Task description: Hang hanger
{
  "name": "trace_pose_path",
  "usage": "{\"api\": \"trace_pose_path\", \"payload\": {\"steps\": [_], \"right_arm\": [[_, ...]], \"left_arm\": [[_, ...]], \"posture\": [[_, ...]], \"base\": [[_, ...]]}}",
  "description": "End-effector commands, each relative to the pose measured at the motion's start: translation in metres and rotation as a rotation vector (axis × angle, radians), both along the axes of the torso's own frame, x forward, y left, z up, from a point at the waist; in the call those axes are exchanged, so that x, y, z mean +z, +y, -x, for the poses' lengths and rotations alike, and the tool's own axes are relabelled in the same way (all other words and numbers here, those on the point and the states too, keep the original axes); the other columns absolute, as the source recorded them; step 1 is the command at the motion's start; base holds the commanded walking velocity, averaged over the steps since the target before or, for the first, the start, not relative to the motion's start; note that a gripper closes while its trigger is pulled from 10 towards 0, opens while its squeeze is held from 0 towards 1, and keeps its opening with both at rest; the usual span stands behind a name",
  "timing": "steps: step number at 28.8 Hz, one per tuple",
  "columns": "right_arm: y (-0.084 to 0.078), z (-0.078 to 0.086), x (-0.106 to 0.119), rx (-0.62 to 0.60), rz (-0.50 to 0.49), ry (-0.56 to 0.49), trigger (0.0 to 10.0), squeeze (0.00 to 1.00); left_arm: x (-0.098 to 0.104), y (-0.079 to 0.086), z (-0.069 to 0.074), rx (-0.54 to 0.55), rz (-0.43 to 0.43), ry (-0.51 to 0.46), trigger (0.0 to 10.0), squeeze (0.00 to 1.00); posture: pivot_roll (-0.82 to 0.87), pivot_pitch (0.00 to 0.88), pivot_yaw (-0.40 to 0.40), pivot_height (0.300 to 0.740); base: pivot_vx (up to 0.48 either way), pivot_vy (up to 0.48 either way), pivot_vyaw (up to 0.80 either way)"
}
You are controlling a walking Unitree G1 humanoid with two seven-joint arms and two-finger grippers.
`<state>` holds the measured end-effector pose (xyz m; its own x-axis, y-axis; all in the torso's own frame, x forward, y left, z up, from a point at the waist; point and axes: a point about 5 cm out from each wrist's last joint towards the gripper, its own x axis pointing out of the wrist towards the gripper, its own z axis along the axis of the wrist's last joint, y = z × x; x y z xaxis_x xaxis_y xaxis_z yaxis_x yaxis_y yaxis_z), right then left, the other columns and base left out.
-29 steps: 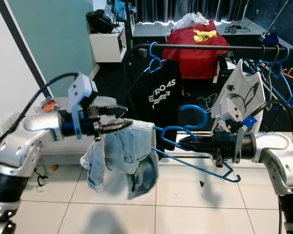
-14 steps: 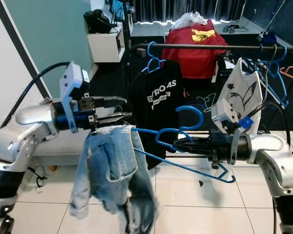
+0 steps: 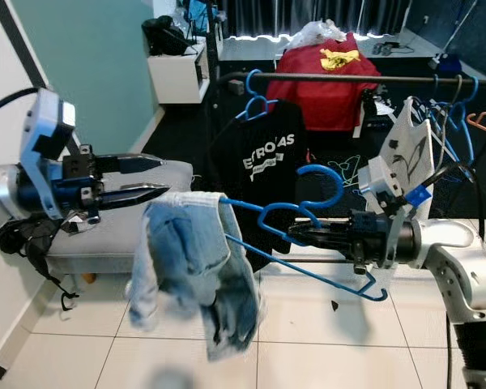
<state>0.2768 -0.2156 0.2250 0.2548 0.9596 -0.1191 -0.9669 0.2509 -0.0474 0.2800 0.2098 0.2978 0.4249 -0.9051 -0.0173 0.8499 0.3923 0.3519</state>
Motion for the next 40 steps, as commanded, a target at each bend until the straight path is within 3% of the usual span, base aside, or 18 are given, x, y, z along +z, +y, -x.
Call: {"api": "trace_pose_path", "payload": {"steps": [1, 4, 6, 7, 10, 13, 21, 26, 40], "right_arm": [[0.000, 0.000, 0.009, 0.019, -0.050, -0.036, 10.0, 0.00], [0.000, 0.000, 0.012, 0.029, -0.058, -0.035, 10.0, 0.00], [0.000, 0.000, 0.012, 0.029, -0.058, -0.035, 10.0, 0.00], [0.000, 0.001, 0.014, 0.045, -0.056, -0.027, 10.0, 0.00], [0.000, 0.002, 0.014, 0.048, -0.055, -0.024, 10.0, 0.00], [0.001, 0.003, 0.017, 0.062, -0.053, -0.021, 10.0, 0.00], [0.003, 0.003, 0.019, 0.076, -0.053, -0.020, 10.0, 0.00], [0.009, 0.003, 0.021, 0.113, -0.056, -0.016, 10.0, 0.00], [0.014, 0.005, 0.022, 0.141, -0.051, -0.007, 10.0, 0.00]], "left_arm": [[0.006, 0.003, 0.004, -0.035, -0.004, 0.018, 10.0, 0.00], [0.001, -0.009, 0.012, -0.100, -0.046, 0.006, 10.0, 0.00], [0.001, -0.009, 0.012, -0.100, -0.046, 0.006, 10.0, 0.00], [-0.004, -0.022, 0.010, -0.119, -0.067, -0.045, 10.0, 0.00], [-0.005, -0.025, 0.010, -0.124, -0.073, -0.055, 10.0, 0.00], [-0.010, -0.041, 0.011, -0.169, -0.100, -0.085, 10.0, 0.00], [-0.011, -0.047, 0.014, -0.212, -0.118, -0.079, 10.0, 0.00], [-0.023, -0.055, 0.013, -0.235, -0.168, -0.084, 10.0, 0.00], [-0.033, -0.073, 0.007, -0.244, -0.152, -0.090, 10.0, 0.00]], "posture": [[0.04, 0.000, 0.024, 0.740], [0.04, 0.000, 0.024, 0.740], [0.04, 0.000, 0.024, 0.740], [0.03, 0.000, 0.026, 0.740], [0.03, 0.000, 0.028, 0.740], [0.03, 0.000, 0.027, 0.740], [0.03, 0.000, 0.027, 0.740], [0.02, 0.000, 0.029, 0.740], [0.01, 0.000, 0.029, 0.740]], "base": [[0.000, 0.000, 0.00], [0.000, 0.000, 0.00], [0.000, 0.000, 0.00], [0.000, 0.000, 0.00], [0.000, 0.000, 0.00], [0.000, 0.000, 0.00], [0.000, 0.000, 0.00], [0.000, 0.000, 0.00], [0.000, 0.000, 0.00]]}}
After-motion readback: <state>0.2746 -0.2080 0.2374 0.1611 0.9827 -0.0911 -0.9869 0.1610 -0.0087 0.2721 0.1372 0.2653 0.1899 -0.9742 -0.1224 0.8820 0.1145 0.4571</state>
